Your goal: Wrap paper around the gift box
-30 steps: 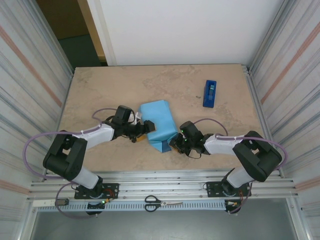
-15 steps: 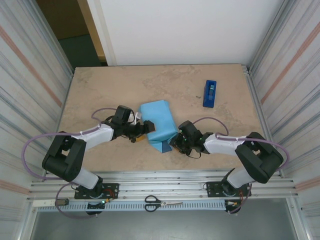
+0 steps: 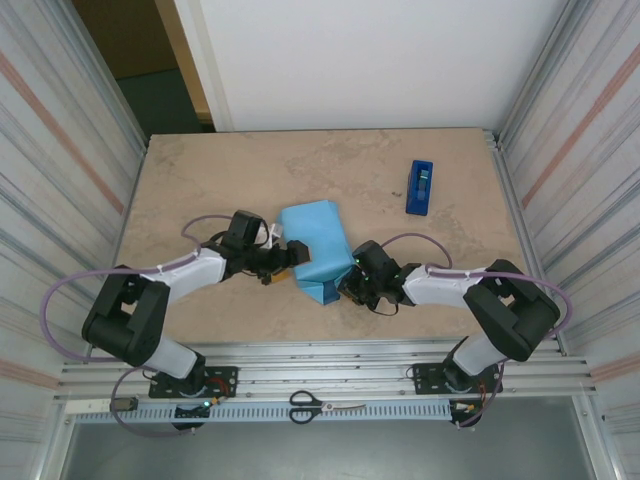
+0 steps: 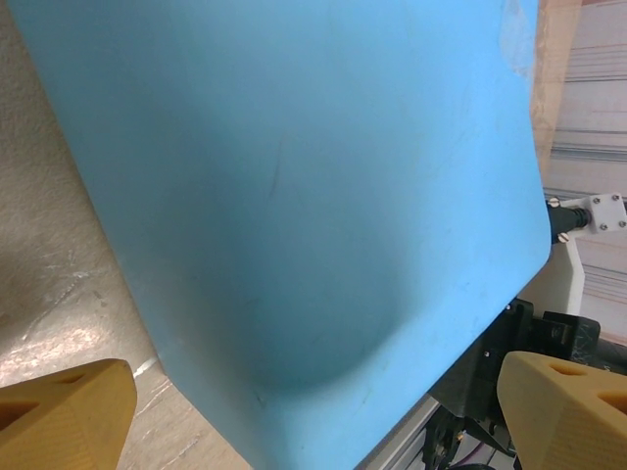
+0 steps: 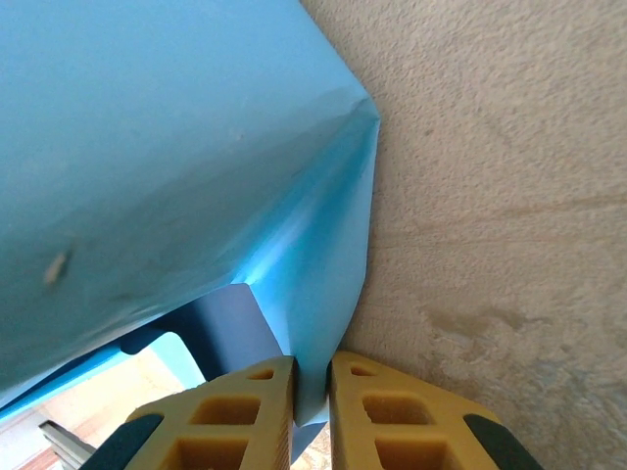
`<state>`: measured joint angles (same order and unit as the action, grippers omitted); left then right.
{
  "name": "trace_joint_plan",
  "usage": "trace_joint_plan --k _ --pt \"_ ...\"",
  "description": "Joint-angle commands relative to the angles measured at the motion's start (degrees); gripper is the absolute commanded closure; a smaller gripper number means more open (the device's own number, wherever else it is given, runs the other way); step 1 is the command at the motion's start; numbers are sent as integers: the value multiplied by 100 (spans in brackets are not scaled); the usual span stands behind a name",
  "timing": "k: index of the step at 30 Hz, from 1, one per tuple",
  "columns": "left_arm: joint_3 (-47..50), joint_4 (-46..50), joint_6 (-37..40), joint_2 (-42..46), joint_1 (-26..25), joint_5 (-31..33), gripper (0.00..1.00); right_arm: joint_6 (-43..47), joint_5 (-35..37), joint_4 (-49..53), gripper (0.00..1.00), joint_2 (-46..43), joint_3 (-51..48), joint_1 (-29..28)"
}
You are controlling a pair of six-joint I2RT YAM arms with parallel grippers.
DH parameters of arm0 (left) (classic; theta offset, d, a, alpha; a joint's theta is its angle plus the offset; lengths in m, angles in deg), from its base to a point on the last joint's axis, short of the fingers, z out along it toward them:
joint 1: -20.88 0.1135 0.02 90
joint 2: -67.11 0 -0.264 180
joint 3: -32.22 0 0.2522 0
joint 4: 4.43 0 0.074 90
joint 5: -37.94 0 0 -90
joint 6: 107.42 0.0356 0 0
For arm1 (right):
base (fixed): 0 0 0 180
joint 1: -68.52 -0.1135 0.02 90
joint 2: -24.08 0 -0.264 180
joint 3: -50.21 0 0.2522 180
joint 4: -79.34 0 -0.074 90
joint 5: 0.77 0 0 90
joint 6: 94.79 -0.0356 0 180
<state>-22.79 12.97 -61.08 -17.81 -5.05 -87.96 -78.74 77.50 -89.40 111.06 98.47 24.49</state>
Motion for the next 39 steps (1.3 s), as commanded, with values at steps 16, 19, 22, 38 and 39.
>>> trace_joint_plan --k 16,19,22,38,39 --pt "-162 1107 3012 1724 -600 1772 3 37 83 -208 82 -398 68 35" --pt "37 927 4329 2036 -1366 2807 4 -34 52 -325 82 -420 8 61" --pt "478 361 5749 2270 -2115 3335 1 -130 61 -450 81 -455 -83 88" --pt "956 -1497 8171 858 -3893 6066 1 -242 -14 -646 81 -487 -193 154" --pt "961 -1594 8198 777 -3893 6149 1 -243 -14 -638 81 -495 -191 158"
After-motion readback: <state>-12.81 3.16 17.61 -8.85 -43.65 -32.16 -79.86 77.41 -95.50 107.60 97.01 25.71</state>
